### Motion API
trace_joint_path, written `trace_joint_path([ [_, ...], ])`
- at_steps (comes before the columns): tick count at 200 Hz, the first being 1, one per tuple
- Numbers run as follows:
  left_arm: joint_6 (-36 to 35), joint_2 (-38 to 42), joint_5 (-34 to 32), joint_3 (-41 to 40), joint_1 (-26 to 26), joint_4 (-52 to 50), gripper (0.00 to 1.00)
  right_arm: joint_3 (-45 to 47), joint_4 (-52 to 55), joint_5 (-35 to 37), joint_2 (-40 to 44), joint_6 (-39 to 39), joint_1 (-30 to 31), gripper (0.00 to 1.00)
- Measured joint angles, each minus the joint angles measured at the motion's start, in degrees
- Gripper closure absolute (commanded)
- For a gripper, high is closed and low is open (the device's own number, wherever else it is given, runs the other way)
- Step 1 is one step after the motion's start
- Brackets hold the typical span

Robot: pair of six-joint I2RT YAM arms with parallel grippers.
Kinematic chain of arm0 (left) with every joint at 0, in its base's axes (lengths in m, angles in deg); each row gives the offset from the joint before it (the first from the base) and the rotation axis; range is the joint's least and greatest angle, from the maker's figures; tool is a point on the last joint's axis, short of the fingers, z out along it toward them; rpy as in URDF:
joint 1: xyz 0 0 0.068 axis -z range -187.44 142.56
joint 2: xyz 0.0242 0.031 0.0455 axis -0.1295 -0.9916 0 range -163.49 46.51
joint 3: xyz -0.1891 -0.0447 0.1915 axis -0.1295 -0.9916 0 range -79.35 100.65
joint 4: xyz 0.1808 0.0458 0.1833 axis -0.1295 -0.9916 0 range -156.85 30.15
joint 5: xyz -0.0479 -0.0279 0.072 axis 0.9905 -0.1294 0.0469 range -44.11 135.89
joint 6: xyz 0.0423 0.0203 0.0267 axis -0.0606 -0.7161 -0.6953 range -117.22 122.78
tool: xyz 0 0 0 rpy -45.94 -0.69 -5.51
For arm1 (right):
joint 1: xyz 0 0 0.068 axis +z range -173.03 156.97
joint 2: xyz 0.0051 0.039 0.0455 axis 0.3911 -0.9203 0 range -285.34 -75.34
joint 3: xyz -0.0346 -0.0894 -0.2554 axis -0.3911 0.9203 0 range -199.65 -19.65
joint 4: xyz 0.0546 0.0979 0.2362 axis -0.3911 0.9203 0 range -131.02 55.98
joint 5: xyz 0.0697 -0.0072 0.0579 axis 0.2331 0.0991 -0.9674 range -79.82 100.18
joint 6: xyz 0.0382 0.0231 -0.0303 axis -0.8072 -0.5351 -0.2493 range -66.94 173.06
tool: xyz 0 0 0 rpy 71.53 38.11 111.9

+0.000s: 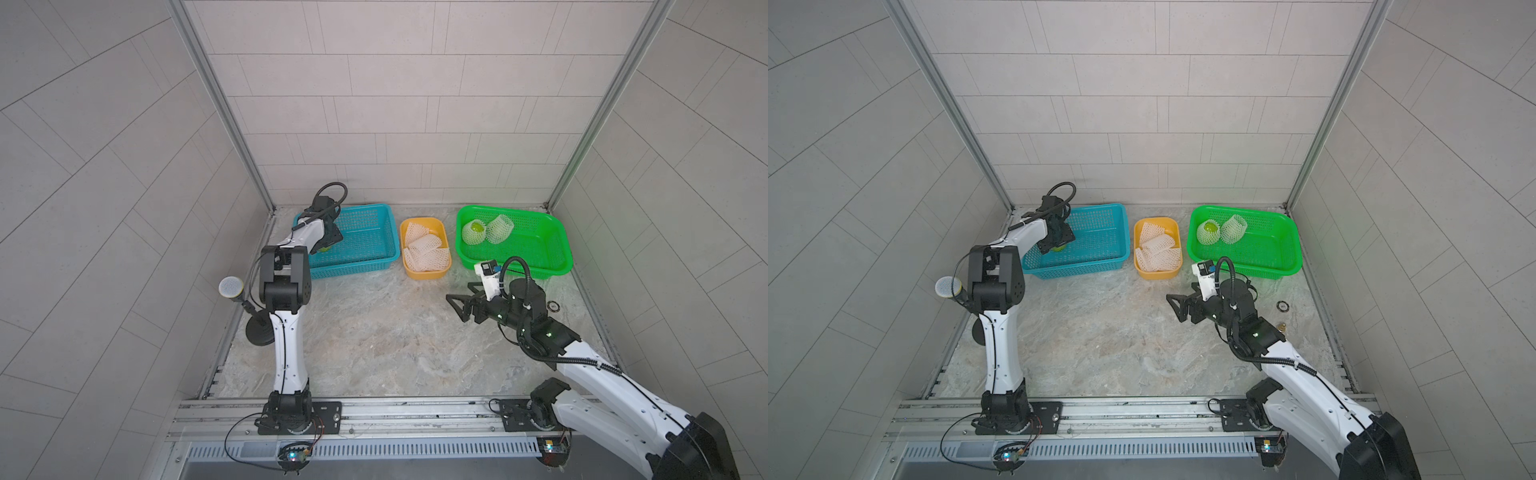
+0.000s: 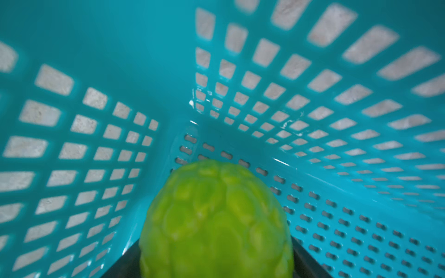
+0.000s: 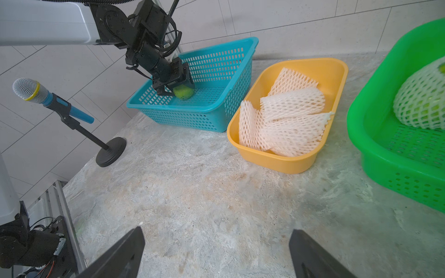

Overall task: Sleeve custard apples in foam nets
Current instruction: Pick up the custard apple from the basket.

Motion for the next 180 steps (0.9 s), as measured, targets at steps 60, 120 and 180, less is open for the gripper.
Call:
trace_joint_path([
  [60, -0.13, 5.44, 5.64, -0.76, 0.09, -3.67, 0.29, 0.22, -0.87, 0.0, -0.2, -0.26, 0.07, 0.02],
  [120, -0.68, 24.61, 20.13, -7.76, 1.38, -6.08, 0.29, -0.09, -1.18, -0.63, -1.92, -0.02, 0.11, 0.02],
  [180, 0.22, 38.51, 42.05, -22.47, 3.54, -3.91, 0.3, -3.87, -1.73, -2.54, -3.43, -0.02, 2.54, 0.02],
])
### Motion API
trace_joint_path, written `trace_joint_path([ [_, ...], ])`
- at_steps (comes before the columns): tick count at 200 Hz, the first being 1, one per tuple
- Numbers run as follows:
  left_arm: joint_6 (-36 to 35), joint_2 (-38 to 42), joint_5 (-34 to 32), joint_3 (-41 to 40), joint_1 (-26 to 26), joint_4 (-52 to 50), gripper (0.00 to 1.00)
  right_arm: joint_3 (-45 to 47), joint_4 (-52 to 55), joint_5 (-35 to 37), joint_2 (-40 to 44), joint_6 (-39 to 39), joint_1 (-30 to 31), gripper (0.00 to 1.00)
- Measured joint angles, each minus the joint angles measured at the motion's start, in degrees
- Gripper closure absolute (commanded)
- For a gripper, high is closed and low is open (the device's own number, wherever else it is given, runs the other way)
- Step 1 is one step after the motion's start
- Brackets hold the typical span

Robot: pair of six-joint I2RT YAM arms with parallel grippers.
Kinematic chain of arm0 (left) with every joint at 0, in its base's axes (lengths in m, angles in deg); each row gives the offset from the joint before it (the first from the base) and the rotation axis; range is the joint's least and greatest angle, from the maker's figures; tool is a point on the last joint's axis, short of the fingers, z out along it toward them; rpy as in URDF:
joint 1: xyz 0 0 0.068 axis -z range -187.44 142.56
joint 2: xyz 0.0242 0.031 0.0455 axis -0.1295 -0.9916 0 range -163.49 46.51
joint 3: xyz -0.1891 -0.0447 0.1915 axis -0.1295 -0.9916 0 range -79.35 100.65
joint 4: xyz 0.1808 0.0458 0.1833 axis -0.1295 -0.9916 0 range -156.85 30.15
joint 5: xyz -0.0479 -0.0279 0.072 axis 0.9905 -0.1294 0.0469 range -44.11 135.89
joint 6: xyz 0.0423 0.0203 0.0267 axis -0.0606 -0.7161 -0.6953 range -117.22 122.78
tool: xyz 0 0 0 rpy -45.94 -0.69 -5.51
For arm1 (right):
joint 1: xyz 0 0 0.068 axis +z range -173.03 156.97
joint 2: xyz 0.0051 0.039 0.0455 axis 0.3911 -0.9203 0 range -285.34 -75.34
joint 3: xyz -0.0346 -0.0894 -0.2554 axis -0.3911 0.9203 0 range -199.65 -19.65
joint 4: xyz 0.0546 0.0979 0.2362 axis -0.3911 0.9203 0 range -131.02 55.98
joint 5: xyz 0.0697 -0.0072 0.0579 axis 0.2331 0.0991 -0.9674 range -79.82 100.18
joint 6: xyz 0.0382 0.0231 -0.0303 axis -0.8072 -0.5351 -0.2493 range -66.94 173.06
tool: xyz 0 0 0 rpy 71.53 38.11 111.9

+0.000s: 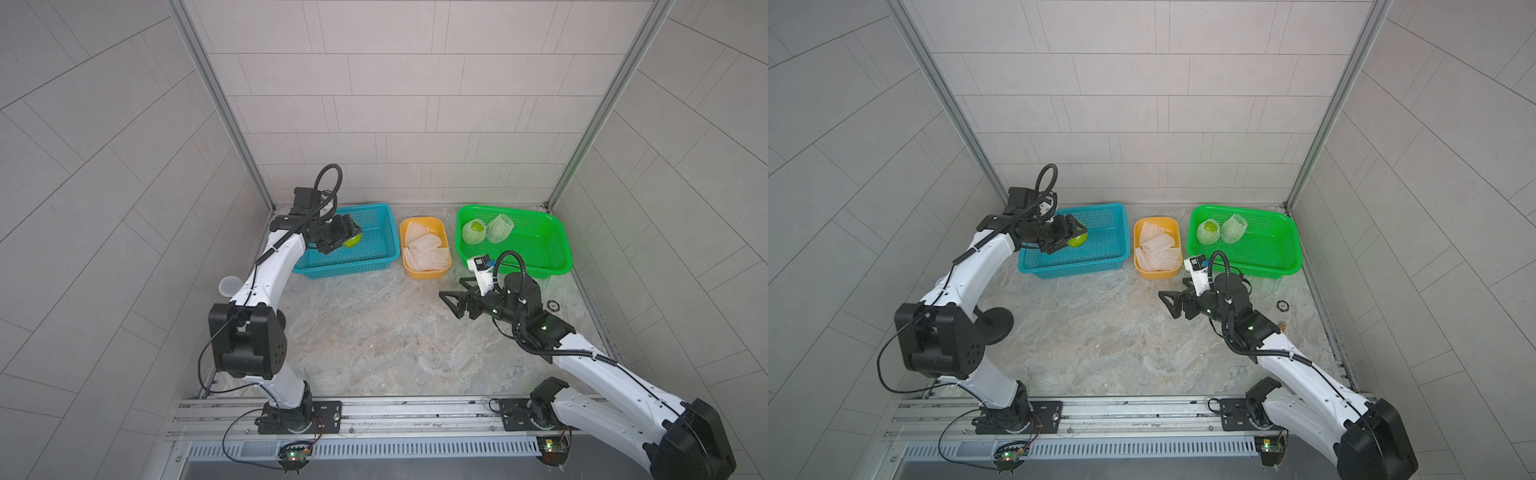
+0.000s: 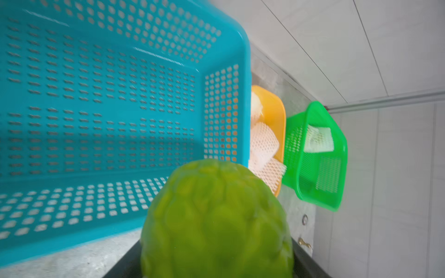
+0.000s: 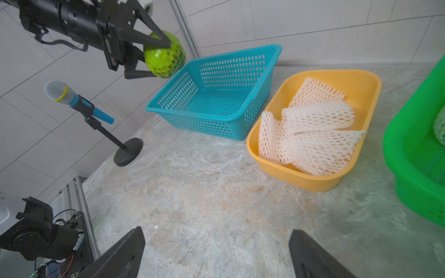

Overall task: Sleeve custard apples in foam nets
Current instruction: Pick up the custard apple from the basket, then place the custard apple at the center of the board.

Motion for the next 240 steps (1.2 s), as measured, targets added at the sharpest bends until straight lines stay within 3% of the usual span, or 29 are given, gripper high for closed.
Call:
trace_joint_path([
  [70, 6.23, 15.54, 16.37, -18.78, 2.93, 9.16, 0.31, -0.26, -0.04, -2.84, 1.25, 1.31, 4.66, 0.02],
  [122, 8.46, 20.52, 19.54, -27.08, 6.05, 11.41, 0.31, 2.47, -0.35, -4.09, 4.74, 1.75, 5.53, 0.02],
  [157, 7.04, 22.34, 14.19, -30.14, 12.7, 10.38, 0.31, 4.09, 0.26, -3.15, 6.34, 2.1, 5.53, 0.03],
  [207, 4.28, 23.96, -2.78, -33.05, 25.11, 9.81, 0.31, 6.69, 1.09, 1.29, 9.31, 2.56, 5.53, 0.03],
  [240, 4.2, 22.86, -10.54, -36.11, 29.92, 12.87, 0.31, 8.48, 1.53, 3.69, 9.77, 2.58, 5.53, 0.03],
])
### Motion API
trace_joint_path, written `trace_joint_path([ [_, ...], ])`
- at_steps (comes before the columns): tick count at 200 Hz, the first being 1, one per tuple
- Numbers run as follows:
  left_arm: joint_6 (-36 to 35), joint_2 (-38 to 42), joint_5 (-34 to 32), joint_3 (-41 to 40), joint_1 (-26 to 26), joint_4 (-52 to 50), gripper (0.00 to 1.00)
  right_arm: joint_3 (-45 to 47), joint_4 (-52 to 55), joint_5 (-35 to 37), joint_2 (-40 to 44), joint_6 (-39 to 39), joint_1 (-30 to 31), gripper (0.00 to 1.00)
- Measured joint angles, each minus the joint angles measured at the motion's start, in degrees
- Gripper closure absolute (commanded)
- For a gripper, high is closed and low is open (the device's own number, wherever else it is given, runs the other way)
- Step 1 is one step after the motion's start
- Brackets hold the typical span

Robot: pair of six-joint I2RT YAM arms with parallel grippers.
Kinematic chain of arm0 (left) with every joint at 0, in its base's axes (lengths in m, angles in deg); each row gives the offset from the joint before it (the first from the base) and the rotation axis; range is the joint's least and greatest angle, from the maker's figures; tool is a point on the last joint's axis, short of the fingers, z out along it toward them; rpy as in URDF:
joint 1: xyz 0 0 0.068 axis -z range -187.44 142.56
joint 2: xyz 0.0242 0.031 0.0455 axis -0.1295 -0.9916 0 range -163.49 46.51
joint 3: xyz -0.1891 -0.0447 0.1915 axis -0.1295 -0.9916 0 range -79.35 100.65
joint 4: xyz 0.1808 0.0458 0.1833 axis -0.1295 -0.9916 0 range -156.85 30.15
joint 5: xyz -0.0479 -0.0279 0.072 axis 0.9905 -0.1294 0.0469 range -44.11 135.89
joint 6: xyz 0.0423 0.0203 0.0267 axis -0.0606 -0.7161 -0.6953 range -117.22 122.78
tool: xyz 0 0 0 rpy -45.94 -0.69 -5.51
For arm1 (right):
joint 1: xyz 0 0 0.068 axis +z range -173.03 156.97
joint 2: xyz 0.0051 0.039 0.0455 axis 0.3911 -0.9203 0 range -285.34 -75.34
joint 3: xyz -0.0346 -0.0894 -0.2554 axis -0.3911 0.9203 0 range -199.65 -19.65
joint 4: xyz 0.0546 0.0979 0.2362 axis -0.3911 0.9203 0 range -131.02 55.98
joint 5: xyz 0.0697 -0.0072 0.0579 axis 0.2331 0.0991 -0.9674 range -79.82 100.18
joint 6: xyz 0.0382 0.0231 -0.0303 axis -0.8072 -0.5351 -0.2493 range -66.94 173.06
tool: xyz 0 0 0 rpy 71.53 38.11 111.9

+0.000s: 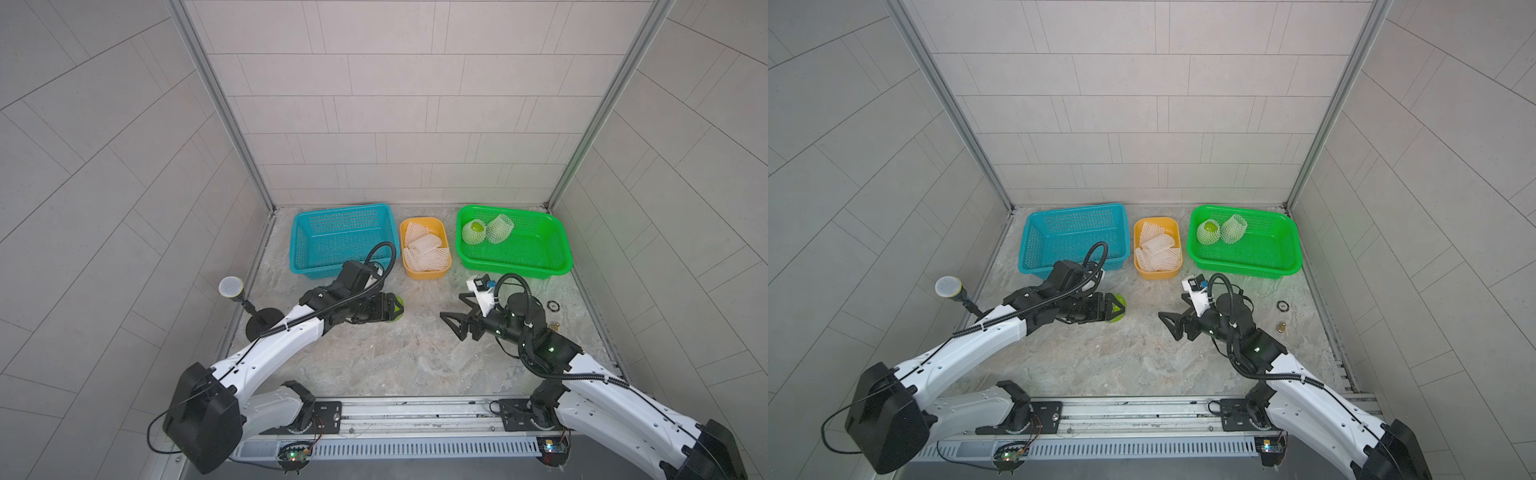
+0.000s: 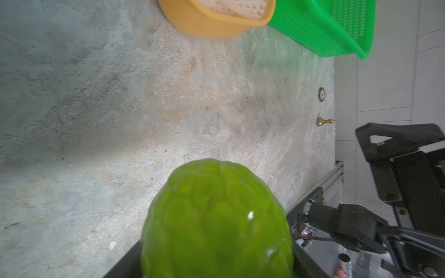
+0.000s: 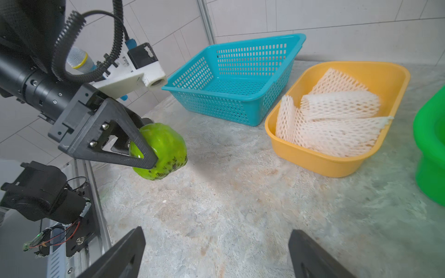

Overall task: Sleeve custard apples in foam nets
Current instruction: Place the custard apple at the center of the board.

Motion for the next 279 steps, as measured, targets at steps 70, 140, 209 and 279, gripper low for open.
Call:
trace_joint_path([
  [70, -0.28, -7.3, -11.96, -2.25, 7.93, 8.04, 0.31, 1.55, 1.29, 2.49, 1.7, 0.0, 0.0, 0.03],
  [140, -2.71, -18.71, -20.9, -1.25, 14.03, 9.75, 0.29, 2.21, 2.95, 4.28, 3.8, 0.0, 0.0, 0.02],
  [209, -4.26, -21.4, -27.26, 0.81, 17.51, 9.62, 0.19, 2.45, 3.32, 5.16, 4.2, 0.02, 0.0, 0.02],
  [279, -4.76, -21.2, -29.57, 1.97, 18.69, 7.28, 0.06, 2.45, 3.37, 5.57, 4.37, 0.0, 0.0, 0.02],
])
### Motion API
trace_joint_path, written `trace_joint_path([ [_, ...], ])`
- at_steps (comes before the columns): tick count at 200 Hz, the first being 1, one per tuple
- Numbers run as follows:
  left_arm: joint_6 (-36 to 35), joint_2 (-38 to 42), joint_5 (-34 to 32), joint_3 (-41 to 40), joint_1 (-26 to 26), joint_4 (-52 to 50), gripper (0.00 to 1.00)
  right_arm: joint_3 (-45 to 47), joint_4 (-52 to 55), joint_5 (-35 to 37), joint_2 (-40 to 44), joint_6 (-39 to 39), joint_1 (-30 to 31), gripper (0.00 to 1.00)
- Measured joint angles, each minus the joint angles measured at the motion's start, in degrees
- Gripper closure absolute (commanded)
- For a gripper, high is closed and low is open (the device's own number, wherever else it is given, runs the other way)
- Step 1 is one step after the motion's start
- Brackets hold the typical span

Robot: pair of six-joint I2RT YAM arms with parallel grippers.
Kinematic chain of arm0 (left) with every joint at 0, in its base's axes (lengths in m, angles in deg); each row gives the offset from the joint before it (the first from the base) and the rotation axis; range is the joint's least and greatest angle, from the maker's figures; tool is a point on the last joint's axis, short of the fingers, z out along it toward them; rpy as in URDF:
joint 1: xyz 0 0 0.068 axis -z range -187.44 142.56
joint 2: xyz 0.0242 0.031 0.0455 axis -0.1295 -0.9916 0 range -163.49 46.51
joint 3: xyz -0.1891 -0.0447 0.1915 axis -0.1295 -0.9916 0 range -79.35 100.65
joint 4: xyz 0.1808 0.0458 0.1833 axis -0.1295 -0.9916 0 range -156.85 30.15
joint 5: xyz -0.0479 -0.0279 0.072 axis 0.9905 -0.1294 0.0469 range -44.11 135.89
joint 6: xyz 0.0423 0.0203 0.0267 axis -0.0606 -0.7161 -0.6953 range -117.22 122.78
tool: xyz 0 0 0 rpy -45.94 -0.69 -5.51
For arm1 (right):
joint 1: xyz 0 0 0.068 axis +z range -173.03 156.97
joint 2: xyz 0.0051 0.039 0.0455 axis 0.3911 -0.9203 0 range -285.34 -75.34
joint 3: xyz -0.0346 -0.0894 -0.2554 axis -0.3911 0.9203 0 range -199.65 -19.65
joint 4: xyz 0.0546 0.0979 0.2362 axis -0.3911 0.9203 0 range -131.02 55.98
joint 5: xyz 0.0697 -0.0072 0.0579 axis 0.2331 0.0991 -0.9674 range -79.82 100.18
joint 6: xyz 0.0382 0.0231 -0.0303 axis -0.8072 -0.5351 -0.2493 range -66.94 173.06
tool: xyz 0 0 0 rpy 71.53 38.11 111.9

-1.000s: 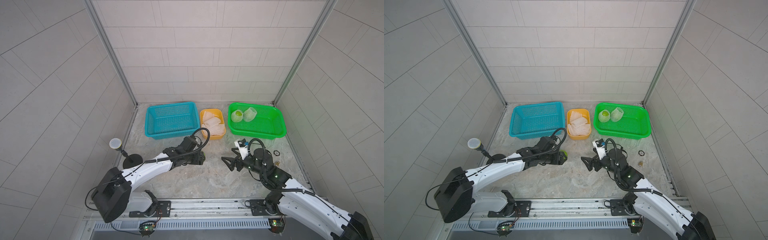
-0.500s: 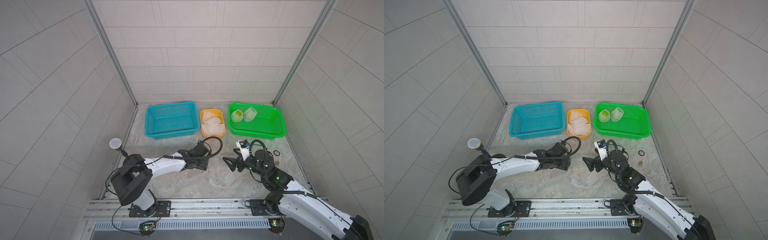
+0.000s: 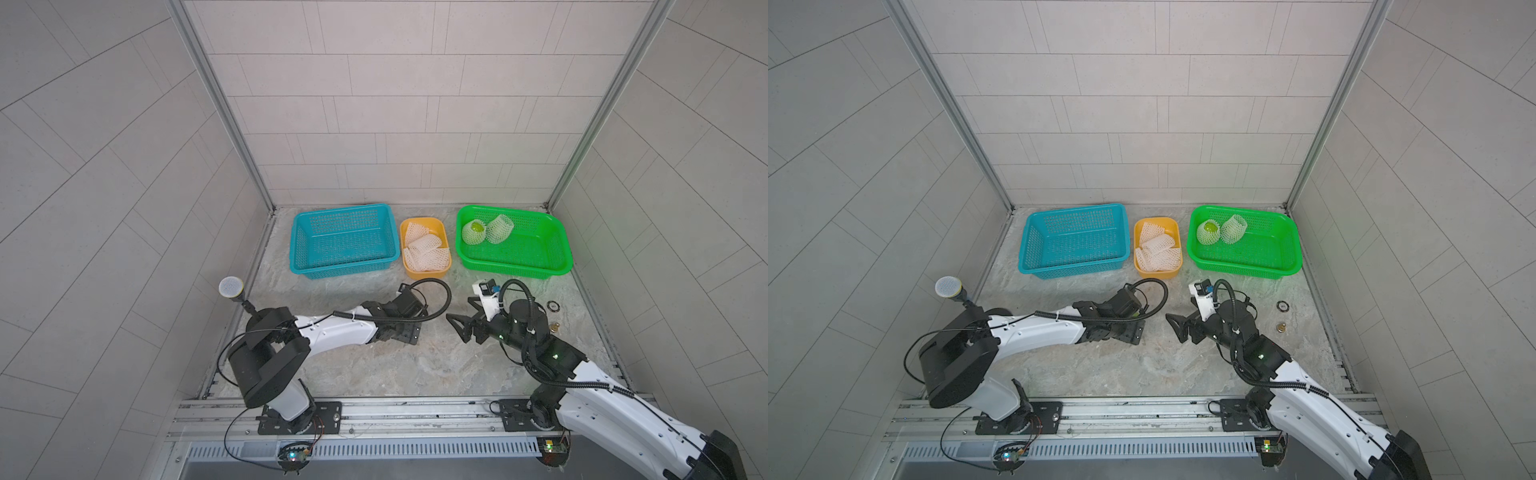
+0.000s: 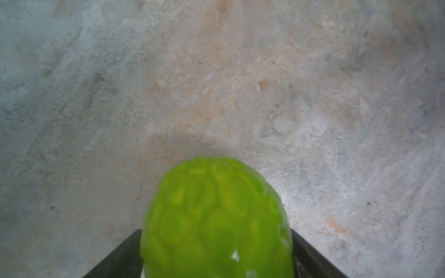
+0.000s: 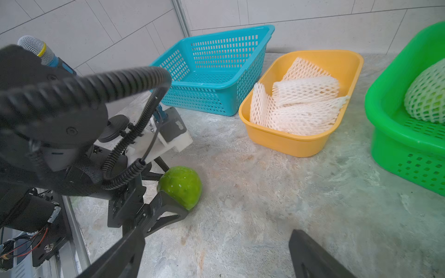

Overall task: Sleeve custard apples in foam nets
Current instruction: Place the custard apple at the center of the board, then pick up the foam net from the storage box.

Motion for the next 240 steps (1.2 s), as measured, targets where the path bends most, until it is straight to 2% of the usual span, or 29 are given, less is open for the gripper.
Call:
trace_joint_path([
  [55, -0.07, 9.68, -0.85, 1.07, 0.04, -3.45, 0.05, -0.28, 1.18, 2.73, 1.22, -0.79, 0.0, 0.02],
  [84, 0.28, 16.85, -3.04, 1.05, 0.04, -6.73, 0.07, -4.31, 3.52, 5.81, -1.9, -1.7, -0.02, 0.07],
  [123, 2.1, 28.35, -7.19, -0.81, -0.33, -9.29, 0.08, -15.45, 4.42, 8.74, -15.91, -1.62, -0.04, 0.16],
  [158, 3.87, 35.85, -7.69, -2.4, -3.74, -12.11, 0.08, -26.38, 5.86, 10.78, -31.47, -1.49, -0.31, 0.2],
  [192, 5.29, 38.36, -6.43, -4.39, -7.15, -13.9, 0.08, -36.89, 7.72, 13.51, -44.59, -1.46, -0.55, 0.19],
  [240, 6.95, 39.67, -4.24, -6.23, -8.98, -15.15, 0.09, -50.95, 10.23, 18.73, -60.37, -1.33, -1.25, 0.19],
])
